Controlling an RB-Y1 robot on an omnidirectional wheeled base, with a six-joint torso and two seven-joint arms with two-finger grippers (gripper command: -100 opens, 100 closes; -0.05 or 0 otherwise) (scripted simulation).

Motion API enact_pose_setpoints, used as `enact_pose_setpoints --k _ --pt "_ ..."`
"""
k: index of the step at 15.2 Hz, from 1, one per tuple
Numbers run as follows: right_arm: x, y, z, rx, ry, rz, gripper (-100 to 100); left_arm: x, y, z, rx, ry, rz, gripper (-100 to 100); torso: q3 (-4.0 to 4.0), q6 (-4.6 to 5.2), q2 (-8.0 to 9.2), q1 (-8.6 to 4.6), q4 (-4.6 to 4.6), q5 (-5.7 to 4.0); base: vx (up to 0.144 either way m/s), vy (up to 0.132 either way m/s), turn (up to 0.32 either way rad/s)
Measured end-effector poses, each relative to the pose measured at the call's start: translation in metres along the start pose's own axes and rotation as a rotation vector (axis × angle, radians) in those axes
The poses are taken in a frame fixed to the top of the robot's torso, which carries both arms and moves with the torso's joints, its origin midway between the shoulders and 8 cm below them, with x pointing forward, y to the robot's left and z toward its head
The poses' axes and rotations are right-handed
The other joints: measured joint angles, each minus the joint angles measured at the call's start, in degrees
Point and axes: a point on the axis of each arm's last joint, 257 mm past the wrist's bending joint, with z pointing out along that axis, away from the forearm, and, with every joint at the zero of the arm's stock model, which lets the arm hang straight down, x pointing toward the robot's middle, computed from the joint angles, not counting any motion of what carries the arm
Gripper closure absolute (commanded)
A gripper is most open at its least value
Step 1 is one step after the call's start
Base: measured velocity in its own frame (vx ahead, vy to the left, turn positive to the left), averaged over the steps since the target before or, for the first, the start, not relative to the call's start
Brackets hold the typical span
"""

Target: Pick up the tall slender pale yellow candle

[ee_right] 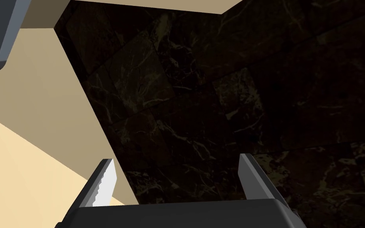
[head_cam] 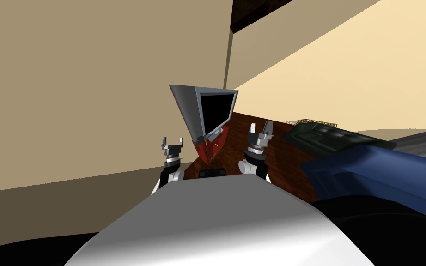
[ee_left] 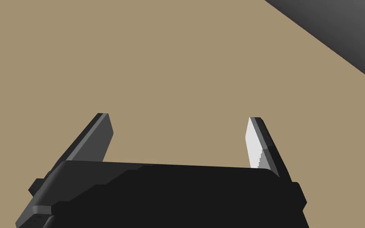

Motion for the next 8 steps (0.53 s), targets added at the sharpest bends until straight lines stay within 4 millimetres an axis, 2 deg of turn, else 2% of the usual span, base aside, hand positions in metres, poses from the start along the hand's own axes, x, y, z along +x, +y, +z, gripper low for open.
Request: enact_pose_setpoints --k 3,8 --pt "0.000 0.000 0.000 0.000 0.000 0.000 0 -0.016 0.010 -0.011 -0.025 -0.033 -0.053 -100 -0.01 -0.01 -0.02 0.16 -0.01 0.02 0.011 -0.105 0.027" --pt "0.000 0.000 0.000 0.000 0.000 0.000 0 -0.047 0.031 -0.028 -0.056 -0.101 -0.162 -100 -0.07 -0.01 -0.14 0.03 -0.03 0.00 0.028 -0.135 0.035"
